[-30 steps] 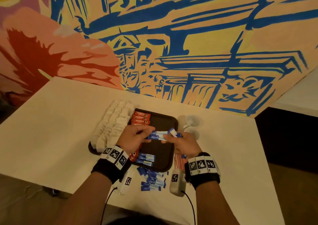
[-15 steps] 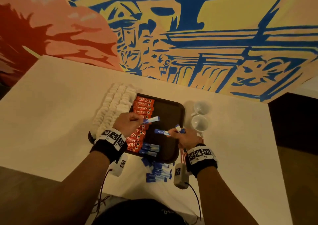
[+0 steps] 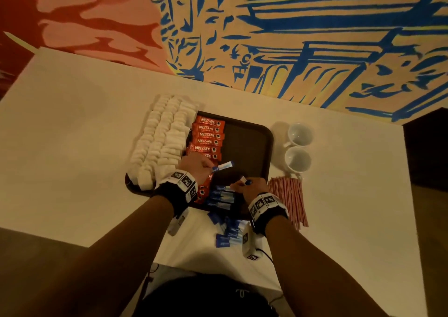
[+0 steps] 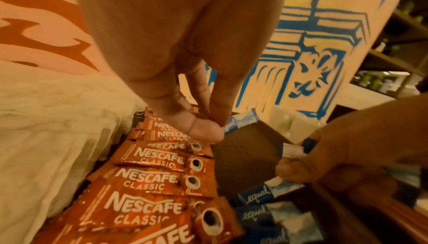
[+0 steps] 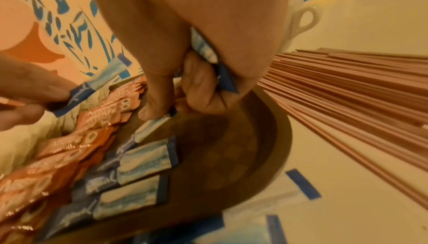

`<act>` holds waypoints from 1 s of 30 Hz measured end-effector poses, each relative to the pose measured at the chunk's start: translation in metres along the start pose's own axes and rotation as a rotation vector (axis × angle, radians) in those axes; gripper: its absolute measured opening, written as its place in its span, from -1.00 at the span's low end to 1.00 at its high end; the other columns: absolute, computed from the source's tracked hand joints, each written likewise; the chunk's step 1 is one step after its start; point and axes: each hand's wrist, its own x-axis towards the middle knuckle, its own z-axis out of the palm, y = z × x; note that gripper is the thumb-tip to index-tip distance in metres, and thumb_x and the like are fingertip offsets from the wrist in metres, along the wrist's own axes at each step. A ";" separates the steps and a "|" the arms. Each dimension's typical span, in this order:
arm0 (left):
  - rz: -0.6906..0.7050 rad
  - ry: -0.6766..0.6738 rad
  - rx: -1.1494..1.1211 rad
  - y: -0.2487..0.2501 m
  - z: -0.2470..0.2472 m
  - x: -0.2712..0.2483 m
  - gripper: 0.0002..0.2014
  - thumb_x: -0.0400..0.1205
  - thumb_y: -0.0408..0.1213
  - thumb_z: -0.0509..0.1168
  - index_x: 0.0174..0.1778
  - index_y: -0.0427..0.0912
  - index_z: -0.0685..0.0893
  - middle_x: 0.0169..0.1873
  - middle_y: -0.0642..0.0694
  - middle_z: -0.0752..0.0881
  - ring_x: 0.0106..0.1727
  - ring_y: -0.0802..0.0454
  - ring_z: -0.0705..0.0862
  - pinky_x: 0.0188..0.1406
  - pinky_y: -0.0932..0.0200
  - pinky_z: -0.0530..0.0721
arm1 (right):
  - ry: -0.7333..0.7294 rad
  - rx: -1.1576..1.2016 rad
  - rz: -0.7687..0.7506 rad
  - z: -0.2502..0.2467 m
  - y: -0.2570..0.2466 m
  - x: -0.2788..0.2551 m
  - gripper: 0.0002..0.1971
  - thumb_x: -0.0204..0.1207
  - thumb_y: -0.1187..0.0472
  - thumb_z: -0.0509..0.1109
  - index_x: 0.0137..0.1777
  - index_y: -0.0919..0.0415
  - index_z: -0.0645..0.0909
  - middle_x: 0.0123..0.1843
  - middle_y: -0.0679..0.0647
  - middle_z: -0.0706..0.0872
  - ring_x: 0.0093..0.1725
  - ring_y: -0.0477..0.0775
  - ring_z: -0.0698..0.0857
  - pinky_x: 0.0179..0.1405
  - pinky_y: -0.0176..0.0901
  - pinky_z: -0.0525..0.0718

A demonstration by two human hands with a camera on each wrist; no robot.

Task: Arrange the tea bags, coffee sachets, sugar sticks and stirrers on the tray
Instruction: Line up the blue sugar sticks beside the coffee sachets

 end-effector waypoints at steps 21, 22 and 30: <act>0.313 -0.127 0.420 0.008 0.034 0.010 -0.72 0.65 -0.38 0.35 0.24 -0.02 0.72 0.26 -0.07 0.67 0.25 -0.11 0.65 0.27 0.03 0.63 | 0.044 -0.116 0.065 0.006 0.018 0.005 -0.75 0.40 0.07 0.70 -0.12 0.10 0.68 -0.12 0.07 0.80 -0.11 0.11 0.79 0.01 0.02 0.82; 0.325 -0.131 0.416 0.008 0.035 0.010 -0.71 0.65 -0.37 0.35 0.25 0.00 0.71 0.28 -0.06 0.65 0.27 -0.10 0.64 0.29 0.03 0.61 | 0.047 -0.112 0.067 0.007 0.017 0.004 -0.76 0.41 0.07 0.70 -0.13 0.10 0.68 -0.13 0.07 0.79 -0.13 0.10 0.78 -0.02 -0.01 0.80; 0.395 -0.182 0.448 0.009 0.037 0.011 -0.71 0.62 -0.43 0.34 0.17 0.00 0.74 0.21 -0.08 0.67 0.21 -0.07 0.65 0.17 0.11 0.61 | 0.022 -0.111 0.035 0.006 0.019 0.001 -0.78 0.46 0.08 0.66 -0.20 0.03 0.63 -0.22 -0.04 0.72 -0.17 0.02 0.73 -0.12 -0.12 0.68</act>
